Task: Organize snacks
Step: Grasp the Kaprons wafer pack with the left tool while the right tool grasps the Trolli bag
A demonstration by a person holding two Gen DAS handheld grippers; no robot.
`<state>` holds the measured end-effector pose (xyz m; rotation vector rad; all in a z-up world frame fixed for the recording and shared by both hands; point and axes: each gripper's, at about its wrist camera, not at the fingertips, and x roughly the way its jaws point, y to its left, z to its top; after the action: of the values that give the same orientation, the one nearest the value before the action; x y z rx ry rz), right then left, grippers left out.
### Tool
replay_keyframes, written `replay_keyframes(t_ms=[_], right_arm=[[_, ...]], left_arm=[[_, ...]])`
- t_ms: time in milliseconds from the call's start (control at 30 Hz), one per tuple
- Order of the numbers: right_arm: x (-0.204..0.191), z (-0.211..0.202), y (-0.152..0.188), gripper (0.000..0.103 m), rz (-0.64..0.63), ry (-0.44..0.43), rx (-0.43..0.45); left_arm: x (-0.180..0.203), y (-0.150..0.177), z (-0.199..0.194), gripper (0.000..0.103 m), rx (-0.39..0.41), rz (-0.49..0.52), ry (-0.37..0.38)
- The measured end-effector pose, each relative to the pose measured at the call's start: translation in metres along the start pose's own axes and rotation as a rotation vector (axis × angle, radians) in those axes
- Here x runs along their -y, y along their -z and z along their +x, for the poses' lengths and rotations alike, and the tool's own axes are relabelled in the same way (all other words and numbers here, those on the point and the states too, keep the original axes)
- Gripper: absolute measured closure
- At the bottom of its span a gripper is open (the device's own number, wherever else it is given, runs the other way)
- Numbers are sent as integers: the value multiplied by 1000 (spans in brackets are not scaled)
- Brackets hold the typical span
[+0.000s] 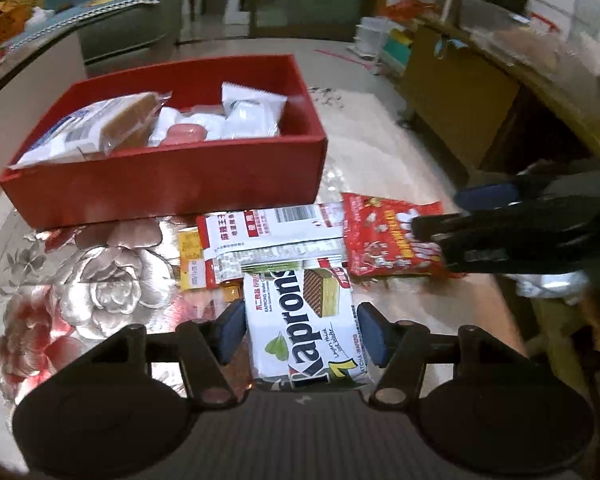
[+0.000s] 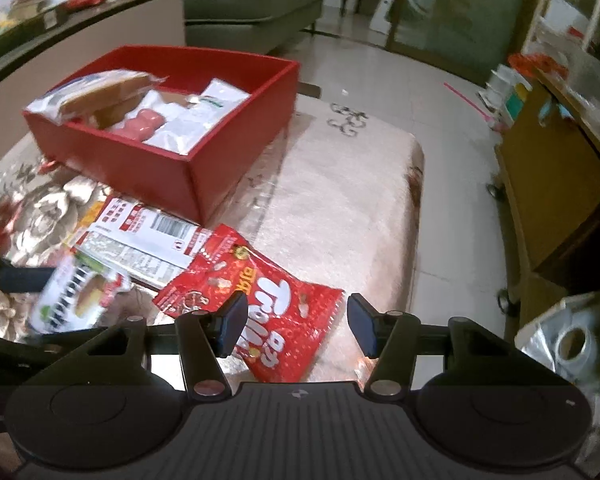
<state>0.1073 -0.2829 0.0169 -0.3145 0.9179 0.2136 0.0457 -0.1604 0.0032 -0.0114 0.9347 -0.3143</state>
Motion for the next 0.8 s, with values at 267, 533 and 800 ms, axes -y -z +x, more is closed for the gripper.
replay_keyframes(t_ms=[267,533,800], right_arm=[[-21,19,-11,23,-167,-37,-21],[-24,34,-18,20,-192,-140,-80],[-58,1,16,26,-205,-135,-119]], left_arm=[[-38,-3,-24,50,-7,-82,133],[-60,0,-19,50,-45,-123,206],[-71,0,-27,50,-33,-115,192]])
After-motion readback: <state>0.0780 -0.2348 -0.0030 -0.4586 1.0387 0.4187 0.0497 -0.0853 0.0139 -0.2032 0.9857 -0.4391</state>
